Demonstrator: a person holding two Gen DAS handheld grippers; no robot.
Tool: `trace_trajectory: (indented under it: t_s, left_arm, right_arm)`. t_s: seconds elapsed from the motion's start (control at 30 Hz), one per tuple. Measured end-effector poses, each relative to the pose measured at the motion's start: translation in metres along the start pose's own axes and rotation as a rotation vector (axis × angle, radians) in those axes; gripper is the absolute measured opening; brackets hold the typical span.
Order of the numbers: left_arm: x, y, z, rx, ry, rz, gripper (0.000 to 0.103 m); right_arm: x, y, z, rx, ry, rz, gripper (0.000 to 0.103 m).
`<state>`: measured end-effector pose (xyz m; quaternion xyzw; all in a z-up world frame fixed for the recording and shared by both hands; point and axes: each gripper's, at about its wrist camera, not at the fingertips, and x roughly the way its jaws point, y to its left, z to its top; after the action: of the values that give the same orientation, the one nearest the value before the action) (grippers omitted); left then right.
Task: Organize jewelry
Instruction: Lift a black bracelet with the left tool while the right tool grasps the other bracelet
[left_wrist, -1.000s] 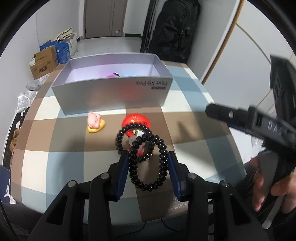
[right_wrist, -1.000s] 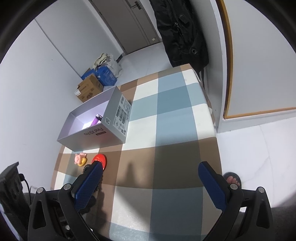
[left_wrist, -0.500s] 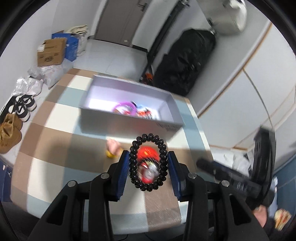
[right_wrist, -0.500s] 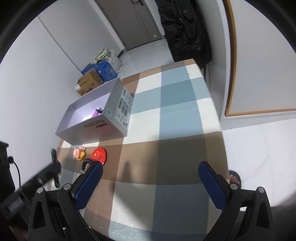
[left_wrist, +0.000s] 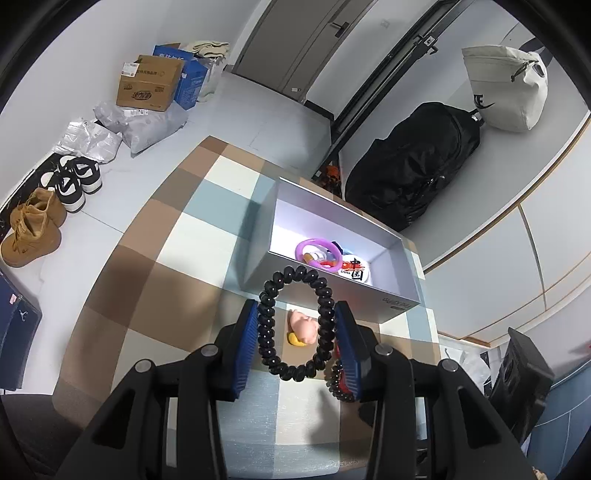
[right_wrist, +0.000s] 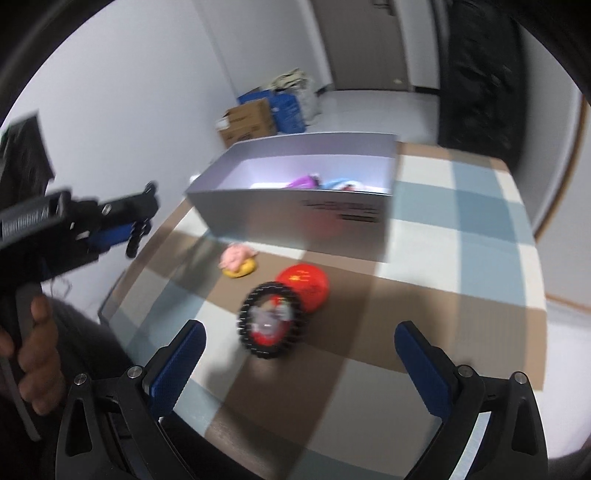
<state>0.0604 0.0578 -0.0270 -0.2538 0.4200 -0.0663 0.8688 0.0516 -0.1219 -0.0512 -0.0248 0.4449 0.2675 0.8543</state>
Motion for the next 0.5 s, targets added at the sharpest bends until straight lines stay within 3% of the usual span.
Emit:
trace_trajectory:
  t_s: [0.07, 0.23, 0.37, 0.5]
  left_arm:
    - [-0.001, 0.003, 0.001, -0.007, 0.004, -0.006, 0.035]
    - [-0.004, 0.008, 0.003, -0.017, 0.011, -0.007, 0.035]
    - [-0.004, 0.009, 0.004, -0.023, 0.014, -0.011, 0.035]
    - [-0.003, 0.01, 0.004, -0.031, 0.016, -0.011, 0.035]
  right_arm:
    - [0.006, 0.006, 0.0, -0.019, 0.011, -0.013, 0.102]
    - [0.021, 0.014, -0.002, -0.055, 0.035, -0.075, 0.087]
    - [0.026, 0.023, -0.002, -0.116, 0.026, -0.14, 0.082]
    - [0.032, 0.029, -0.005, -0.153, 0.04, -0.164, 0.064]
